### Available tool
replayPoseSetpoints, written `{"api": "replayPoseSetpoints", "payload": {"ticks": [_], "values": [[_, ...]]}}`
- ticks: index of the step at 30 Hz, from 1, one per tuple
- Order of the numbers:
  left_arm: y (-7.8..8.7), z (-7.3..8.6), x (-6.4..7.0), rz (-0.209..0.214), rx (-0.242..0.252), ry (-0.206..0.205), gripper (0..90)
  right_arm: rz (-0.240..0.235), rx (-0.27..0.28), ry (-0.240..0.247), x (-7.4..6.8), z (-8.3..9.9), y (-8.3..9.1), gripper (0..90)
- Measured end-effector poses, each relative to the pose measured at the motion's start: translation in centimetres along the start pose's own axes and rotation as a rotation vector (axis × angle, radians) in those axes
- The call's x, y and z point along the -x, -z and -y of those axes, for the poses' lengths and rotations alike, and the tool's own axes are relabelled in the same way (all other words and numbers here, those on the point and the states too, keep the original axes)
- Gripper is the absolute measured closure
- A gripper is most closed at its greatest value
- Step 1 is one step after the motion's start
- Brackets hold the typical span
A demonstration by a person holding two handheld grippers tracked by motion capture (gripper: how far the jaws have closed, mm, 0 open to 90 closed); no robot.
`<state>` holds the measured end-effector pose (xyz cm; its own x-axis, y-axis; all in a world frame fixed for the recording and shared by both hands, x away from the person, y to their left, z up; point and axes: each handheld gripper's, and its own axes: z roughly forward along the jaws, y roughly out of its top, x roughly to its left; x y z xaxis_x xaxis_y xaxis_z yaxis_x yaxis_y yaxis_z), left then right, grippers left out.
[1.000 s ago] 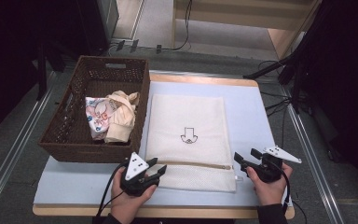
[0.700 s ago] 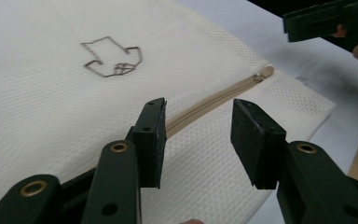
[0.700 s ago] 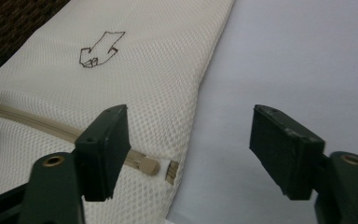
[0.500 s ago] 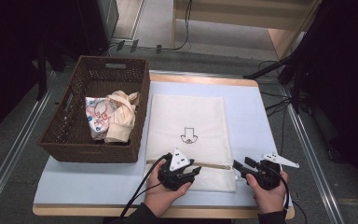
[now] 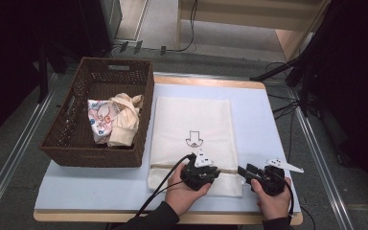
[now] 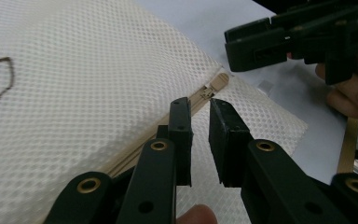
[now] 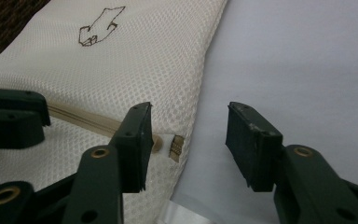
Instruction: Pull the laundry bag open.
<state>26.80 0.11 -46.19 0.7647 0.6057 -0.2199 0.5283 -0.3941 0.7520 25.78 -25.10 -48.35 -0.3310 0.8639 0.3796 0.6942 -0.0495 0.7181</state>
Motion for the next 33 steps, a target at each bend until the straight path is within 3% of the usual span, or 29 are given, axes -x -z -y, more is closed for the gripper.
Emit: {"api": "replayPoseSetpoints", "payload": {"ticks": [8,12,16,21,26,31,33], "values": [[-1.7,0.5,-0.2,-0.001,-0.059,-0.001,79.0,-0.051,-0.039,-0.024,0.3,0.5,0.0,60.3],[-2.0,0.7,-0.3,0.001,-0.058,0.009,80.7,-0.072,-0.050,-0.016,0.4,0.9,0.3,54.4],[-2.1,0.8,-0.3,-0.001,-0.050,0.014,81.5,-0.126,-0.066,0.008,0.1,1.4,0.5,46.7],[-2.1,0.9,-0.1,-0.004,-0.054,0.004,82.7,-0.101,-0.094,0.028,-0.9,1.5,0.5,46.3],[-2.2,0.9,-0.2,0.004,-0.055,0.014,84.1,-0.070,-0.100,0.008,-1.4,1.5,0.3,55.6],[-2.2,0.8,-0.3,0.012,-0.058,0.023,84.3,-0.126,-0.115,-0.083,-0.8,1.6,0.5,64.5],[-2.2,0.8,-0.4,0.017,-0.057,0.027,84.4,-0.128,-0.121,-0.098,-0.6,1.7,0.5,67.6]]}}
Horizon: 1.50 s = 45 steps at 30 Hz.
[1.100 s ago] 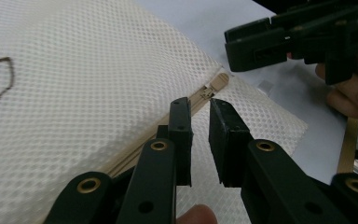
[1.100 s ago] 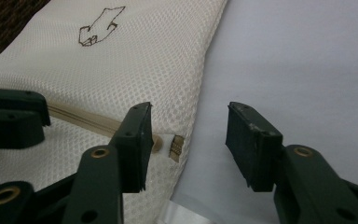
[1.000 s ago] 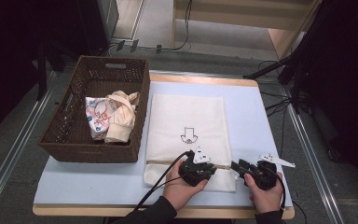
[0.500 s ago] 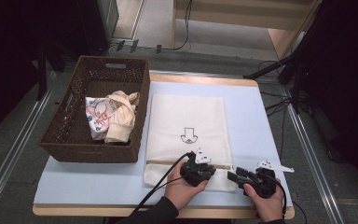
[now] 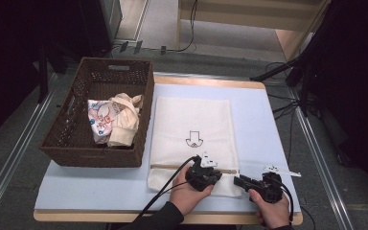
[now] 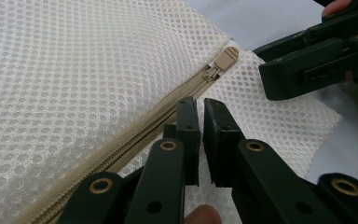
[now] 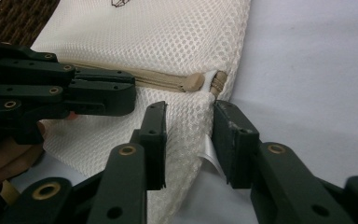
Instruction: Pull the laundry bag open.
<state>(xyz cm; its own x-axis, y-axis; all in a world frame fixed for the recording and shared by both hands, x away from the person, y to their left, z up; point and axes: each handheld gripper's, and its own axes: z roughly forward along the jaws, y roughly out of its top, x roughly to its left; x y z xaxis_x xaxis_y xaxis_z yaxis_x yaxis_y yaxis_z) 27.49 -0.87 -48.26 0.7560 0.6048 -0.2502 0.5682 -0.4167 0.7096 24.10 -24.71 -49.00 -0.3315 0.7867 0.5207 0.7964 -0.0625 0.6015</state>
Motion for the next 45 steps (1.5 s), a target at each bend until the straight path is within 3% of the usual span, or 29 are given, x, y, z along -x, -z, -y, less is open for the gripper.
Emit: {"api": "replayPoseSetpoints", "payload": {"ticks": [3,6,11,17,19,21,25,33,36,39,45], "values": [[0.0,-0.1,-0.1,0.013,-0.007,0.014,83.8,0.022,-0.016,0.034,-0.3,-0.1,-0.2,76.3],[-0.2,-0.5,-0.7,0.068,-0.013,0.069,81.1,0.018,-0.026,0.079,-0.6,-0.1,-0.6,85.6],[-0.6,-1.1,-0.6,0.083,-0.006,0.077,76.3,0.056,-0.007,0.177,-1.3,0.1,-0.7,87.3],[-0.4,-1.1,-1.6,0.143,0.035,0.127,72.5,0.053,0.116,0.366,-2.8,0.0,0.5,87.4],[-0.3,-1.0,-1.9,0.156,0.042,0.146,72.1,0.043,0.125,0.391,-3.1,0.0,0.5,87.4],[-0.3,-1.0,-2.0,0.169,0.044,0.159,72.0,0.044,0.123,0.393,-3.1,0.0,0.4,87.4],[-0.3,-1.0,-2.0,0.196,0.052,0.149,71.4,0.043,0.128,0.404,-3.2,0.0,0.5,87.4],[-0.3,-1.1,-2.8,0.255,0.075,0.239,80.2,0.050,0.121,0.416,-3.3,0.1,0.5,87.4],[-0.4,-1.2,-3.1,0.282,0.085,0.296,82.0,0.054,0.115,0.425,-3.4,0.1,0.4,87.4],[-0.5,-1.2,-3.2,0.288,0.078,0.322,83.2,0.058,0.112,0.428,-3.4,0.1,0.3,87.4],[-0.4,-1.3,-3.1,0.271,0.065,0.305,87.2,0.098,0.104,0.435,-3.6,0.1,0.1,87.8]]}}
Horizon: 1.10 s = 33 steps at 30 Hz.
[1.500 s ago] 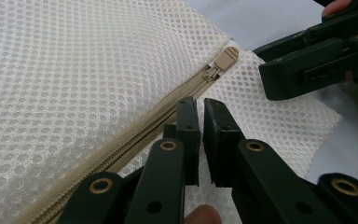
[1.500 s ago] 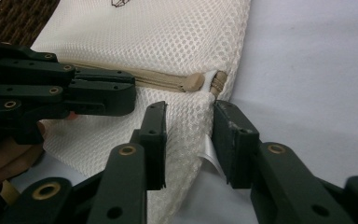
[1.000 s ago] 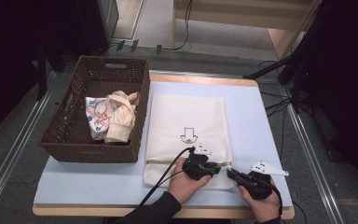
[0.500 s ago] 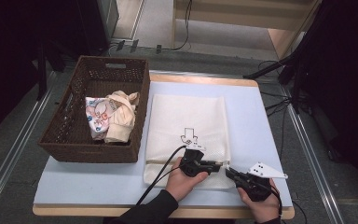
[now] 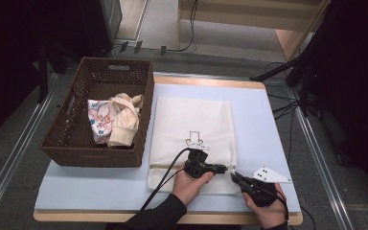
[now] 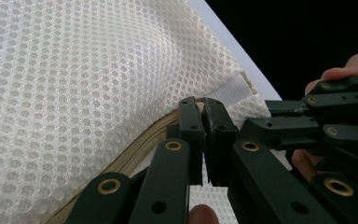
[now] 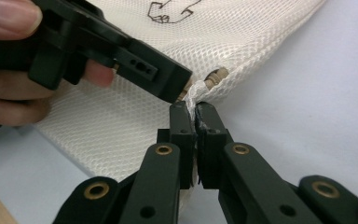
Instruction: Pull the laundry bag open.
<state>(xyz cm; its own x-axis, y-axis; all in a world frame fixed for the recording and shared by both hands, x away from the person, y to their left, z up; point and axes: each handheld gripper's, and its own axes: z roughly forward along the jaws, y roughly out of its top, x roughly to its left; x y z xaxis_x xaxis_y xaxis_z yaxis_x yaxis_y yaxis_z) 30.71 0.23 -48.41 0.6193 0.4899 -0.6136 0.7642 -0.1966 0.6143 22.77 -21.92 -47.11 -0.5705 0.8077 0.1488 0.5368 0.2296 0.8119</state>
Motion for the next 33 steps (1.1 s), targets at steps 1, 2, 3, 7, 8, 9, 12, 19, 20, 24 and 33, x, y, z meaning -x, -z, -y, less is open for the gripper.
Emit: {"api": "replayPoseSetpoints", "payload": {"ticks": [1,2,3,7,8,9,12,19,20,24,33], "values": [[0.0,0.0,0.0,0.001,-0.001,0.003,87.3,0.010,0.004,-0.003,0.0,0.0,0.0,87.9],[0.1,0.0,0.0,0.001,0.000,0.000,87.3,0.011,0.011,-0.016,0.1,0.0,0.1,87.8],[0.1,0.1,0.0,-0.002,0.000,-0.005,87.3,-0.005,0.013,-0.032,0.2,0.0,0.1,87.7],[0.1,0.3,0.3,-0.010,0.005,-0.031,87.3,-0.049,0.007,-0.119,0.8,0.1,0.0,78.6],[0.2,0.3,0.3,-0.008,0.008,-0.032,87.3,-0.053,0.003,-0.125,0.9,0.1,0.0,74.4],[0.2,0.4,0.2,-0.008,0.009,-0.030,87.3,-0.054,0.001,-0.134,1.0,0.0,0.0,71.8],[0.3,0.4,0.2,-0.005,0.013,-0.033,87.3,-0.062,0.002,-0.161,1.3,0.0,-0.2,67.3],[0.2,0.6,0.4,-0.007,0.013,-0.051,87.2,-0.075,0.028,-0.240,2.0,-0.3,-0.7,62.4],[0.2,0.6,0.4,-0.008,0.014,-0.054,87.2,-0.082,0.026,-0.255,2.0,-0.3,-0.7,65.9],[0.1,0.6,0.4,-0.014,0.015,-0.056,87.2,-0.120,0.024,-0.297,2.3,-0.3,-1.0,75.0],[0.7,0.6,0.7,0.004,0.062,-0.042,87.3,-0.023,0.083,-0.231,0.8,-0.8,-0.3,84.5]]}}
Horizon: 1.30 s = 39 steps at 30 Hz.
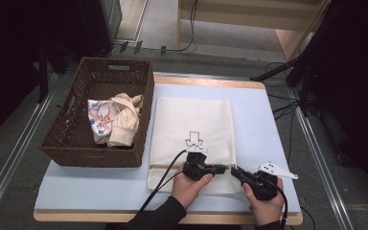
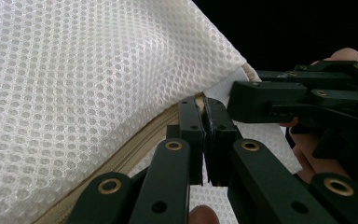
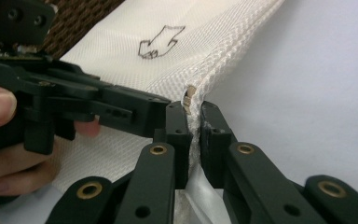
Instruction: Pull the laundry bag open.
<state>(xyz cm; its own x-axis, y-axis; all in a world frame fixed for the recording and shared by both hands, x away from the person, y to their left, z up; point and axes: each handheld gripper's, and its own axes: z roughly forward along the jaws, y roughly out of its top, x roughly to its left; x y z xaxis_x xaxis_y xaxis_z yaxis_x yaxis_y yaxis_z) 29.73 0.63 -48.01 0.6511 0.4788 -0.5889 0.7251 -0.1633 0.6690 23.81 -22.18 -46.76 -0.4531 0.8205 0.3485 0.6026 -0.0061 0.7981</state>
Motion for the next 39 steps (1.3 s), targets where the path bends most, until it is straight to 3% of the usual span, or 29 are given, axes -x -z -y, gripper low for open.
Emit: {"api": "replayPoseSetpoints", "payload": {"ticks": [2,5,9,17,30,39], "values": [[0.2,0.1,0.2,-0.039,0.006,-0.018,87.4,0.016,0.033,0.003,-0.2,0.0,0.3,84.7],[0.7,0.2,-0.1,-0.052,0.004,0.003,87.4,0.031,0.073,0.013,-0.3,-0.2,0.7,84.7],[1.2,0.5,-0.4,-0.078,0.000,0.021,87.3,0.027,0.066,0.012,-0.3,-0.2,0.6,84.7],[2.2,0.9,0.0,-0.147,-0.007,-0.030,87.2,0.032,0.068,0.013,-0.2,-0.2,0.7,84.6],[3.6,1.7,-0.1,-0.211,-0.012,-0.090,87.2,0.036,0.068,0.018,-0.1,-0.2,0.7,84.5],[4.7,2.1,-0.7,-0.243,-0.014,-0.098,87.1,0.037,0.067,0.020,0.0,-0.2,0.7,84.5]]}}
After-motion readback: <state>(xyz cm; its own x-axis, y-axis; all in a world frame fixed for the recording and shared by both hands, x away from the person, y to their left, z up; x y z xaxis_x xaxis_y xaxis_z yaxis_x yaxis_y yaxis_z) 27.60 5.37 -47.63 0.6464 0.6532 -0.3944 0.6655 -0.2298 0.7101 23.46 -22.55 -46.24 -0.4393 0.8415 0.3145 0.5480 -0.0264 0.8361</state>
